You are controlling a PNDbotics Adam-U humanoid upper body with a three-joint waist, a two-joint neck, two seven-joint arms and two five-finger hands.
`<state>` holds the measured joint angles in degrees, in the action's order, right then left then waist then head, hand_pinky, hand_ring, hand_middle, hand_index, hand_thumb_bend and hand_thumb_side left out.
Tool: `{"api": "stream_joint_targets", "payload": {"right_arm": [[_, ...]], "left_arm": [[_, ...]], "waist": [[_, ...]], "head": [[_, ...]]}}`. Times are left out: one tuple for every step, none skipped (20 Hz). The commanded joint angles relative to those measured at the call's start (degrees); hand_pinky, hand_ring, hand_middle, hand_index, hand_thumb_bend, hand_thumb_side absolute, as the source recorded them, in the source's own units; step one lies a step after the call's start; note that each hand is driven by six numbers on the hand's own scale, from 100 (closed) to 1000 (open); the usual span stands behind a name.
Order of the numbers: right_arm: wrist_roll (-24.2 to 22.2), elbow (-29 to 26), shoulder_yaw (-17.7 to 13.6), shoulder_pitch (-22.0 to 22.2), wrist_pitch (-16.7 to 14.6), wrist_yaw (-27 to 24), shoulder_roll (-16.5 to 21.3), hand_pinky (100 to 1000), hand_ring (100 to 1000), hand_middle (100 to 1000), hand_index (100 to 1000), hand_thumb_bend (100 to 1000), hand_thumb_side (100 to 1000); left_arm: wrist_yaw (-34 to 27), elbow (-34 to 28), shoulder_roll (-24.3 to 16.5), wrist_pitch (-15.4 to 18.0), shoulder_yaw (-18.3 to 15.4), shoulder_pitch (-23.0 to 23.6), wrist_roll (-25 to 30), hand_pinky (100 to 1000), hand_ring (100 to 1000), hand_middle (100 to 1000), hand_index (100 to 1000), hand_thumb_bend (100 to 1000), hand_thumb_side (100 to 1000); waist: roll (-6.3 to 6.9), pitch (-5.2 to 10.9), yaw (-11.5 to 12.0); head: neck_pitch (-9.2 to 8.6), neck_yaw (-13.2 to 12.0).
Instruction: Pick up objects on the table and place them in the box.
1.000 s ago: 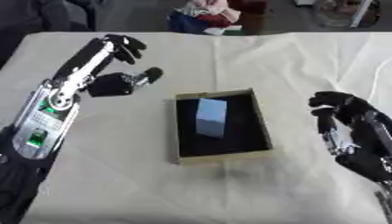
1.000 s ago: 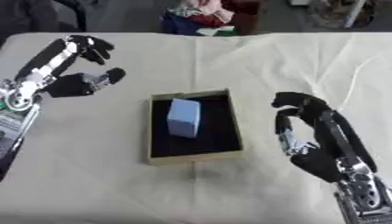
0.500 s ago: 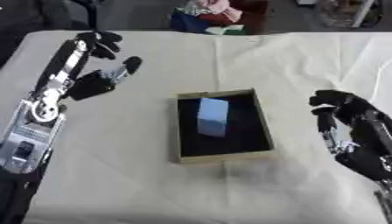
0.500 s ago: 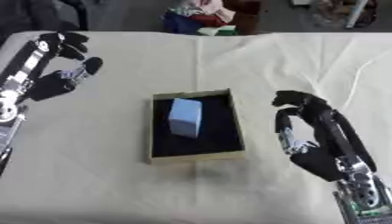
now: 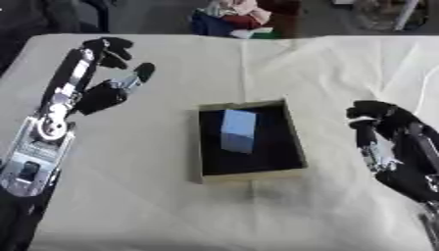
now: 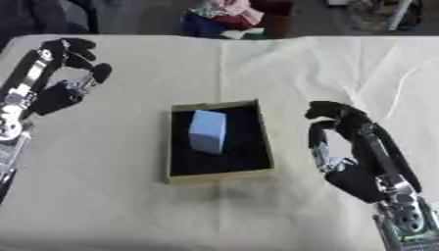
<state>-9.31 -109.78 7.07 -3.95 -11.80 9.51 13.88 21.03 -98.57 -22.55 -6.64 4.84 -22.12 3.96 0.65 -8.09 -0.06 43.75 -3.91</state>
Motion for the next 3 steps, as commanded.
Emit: {"api": "stream_joint_targets", "payload": {"right_arm": [[0.09,-0.82,-0.32,-0.31,-0.04,0.3,0.47,728,816,666,816,100,459],[0.08,-0.83,-0.32,-0.3,-0.05,0.3,0.48,728,816,666,816,100,459],[0.08,-0.84,-0.32,-0.3,-0.05,0.31,0.49,728,816,666,816,100,459]], "left_arm": [[-0.11,-0.45,-0.38,0.1,-0.66,-0.42,-0.23,754,635,618,796,559,670],[-0.1,-0.44,-0.38,0.1,-0.66,-0.42,-0.24,754,635,618,796,559,670],[-0.09,-0.44,-0.38,0.1,-0.67,-0.42,-0.24,754,635,618,796,559,670]], "waist": [[0.07,0.7,0.08],[0.07,0.7,0.09],[0.07,0.7,0.09]], "head": [[-0.42,0.11],[-0.45,0.11],[-0.47,0.11]]}}
